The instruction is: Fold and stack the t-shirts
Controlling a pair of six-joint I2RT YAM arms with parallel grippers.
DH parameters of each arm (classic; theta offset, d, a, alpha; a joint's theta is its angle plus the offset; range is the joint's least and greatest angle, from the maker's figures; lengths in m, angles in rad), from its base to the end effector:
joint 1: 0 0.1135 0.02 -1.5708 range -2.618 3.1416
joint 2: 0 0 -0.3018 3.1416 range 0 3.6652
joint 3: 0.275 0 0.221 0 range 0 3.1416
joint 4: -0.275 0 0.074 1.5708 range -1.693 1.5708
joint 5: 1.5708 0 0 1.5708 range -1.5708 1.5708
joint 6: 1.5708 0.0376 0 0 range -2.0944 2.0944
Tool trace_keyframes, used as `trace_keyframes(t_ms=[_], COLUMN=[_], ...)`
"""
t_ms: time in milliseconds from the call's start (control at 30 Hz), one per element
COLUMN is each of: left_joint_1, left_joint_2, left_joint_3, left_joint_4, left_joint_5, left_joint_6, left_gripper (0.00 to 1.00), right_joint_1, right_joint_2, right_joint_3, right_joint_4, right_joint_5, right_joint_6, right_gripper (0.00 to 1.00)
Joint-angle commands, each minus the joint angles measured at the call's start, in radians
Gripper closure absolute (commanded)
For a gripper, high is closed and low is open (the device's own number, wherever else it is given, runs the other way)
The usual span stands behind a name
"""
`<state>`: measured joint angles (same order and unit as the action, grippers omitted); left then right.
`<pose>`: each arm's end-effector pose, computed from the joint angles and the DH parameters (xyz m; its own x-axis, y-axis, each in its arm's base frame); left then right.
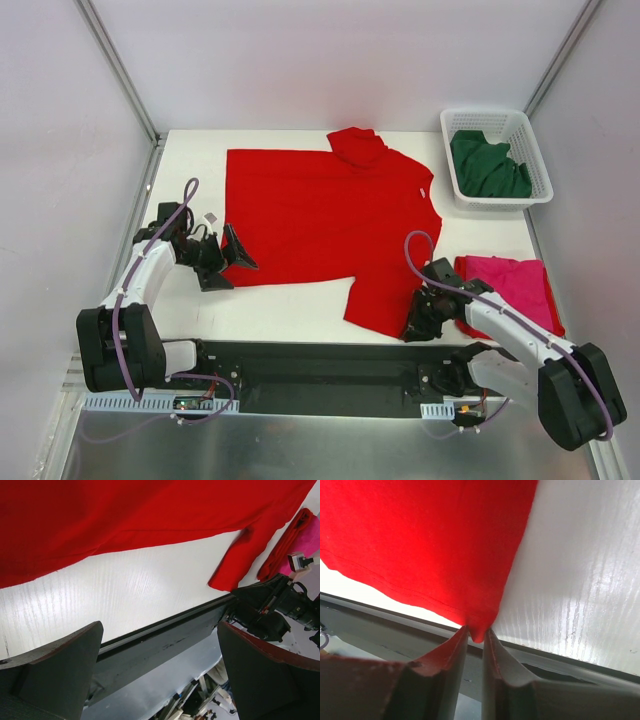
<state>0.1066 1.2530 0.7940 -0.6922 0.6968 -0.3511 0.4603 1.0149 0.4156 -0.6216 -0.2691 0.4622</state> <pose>0.1864 -0.0043 0.2658 -0.9140 -0.3631 -0.1810 -0.1448 0.7087 -0.6905 0.0923 0.0569 0.1959 -0.9807 -0.0064 -0.1955 -0.0811 0.9229 0.3764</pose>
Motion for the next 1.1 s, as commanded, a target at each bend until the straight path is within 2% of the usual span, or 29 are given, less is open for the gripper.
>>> trace_keyframes(t_ms=[0, 33, 100, 333, 700, 867, 1067], left_joint_1=[0.007, 0.007, 0.007, 0.008, 0.01, 0.018, 0.018], left_joint_2=[-0.02, -0.023, -0.023, 0.022, 0.124, 0.187, 0.24], left_joint_3=[0.004, 0.002, 0.001, 0.04, 0.102, 0.119, 0.139], left_joint_4=[-0.003, -0.001, -0.001, -0.035, -0.101, -0.096, -0.052], left_joint_5=[-0.035, -0.058, -0.107, -0.227, -0.46, -0.494, -0.438], left_joint_6=[0.0, -0.003, -0.011, -0.02, 0.011, 0.017, 0.035], left_gripper=[0.01, 0.01, 0.01, 0.01, 0.01, 0.01, 0.01], right_joint_1=[0.014, 0.012, 0.014, 0.018, 0.017, 0.017, 0.018], right_joint_2=[0.019, 0.022, 0.025, 0.03, 0.028, 0.025, 0.022], right_joint_3=[0.034, 0.035, 0.038, 0.045, 0.043, 0.04, 0.04], right_joint_4=[-0.009, -0.007, -0.01, -0.017, -0.023, -0.026, -0.032], right_joint_5=[0.022, 0.022, 0.022, 0.03, 0.033, 0.034, 0.036], right_joint_6=[-0.02, -0.019, -0.023, -0.027, -0.03, -0.031, -0.034], right_gripper=[0.79, 0.8, 0.89, 0.99, 0.99, 0.99, 0.99])
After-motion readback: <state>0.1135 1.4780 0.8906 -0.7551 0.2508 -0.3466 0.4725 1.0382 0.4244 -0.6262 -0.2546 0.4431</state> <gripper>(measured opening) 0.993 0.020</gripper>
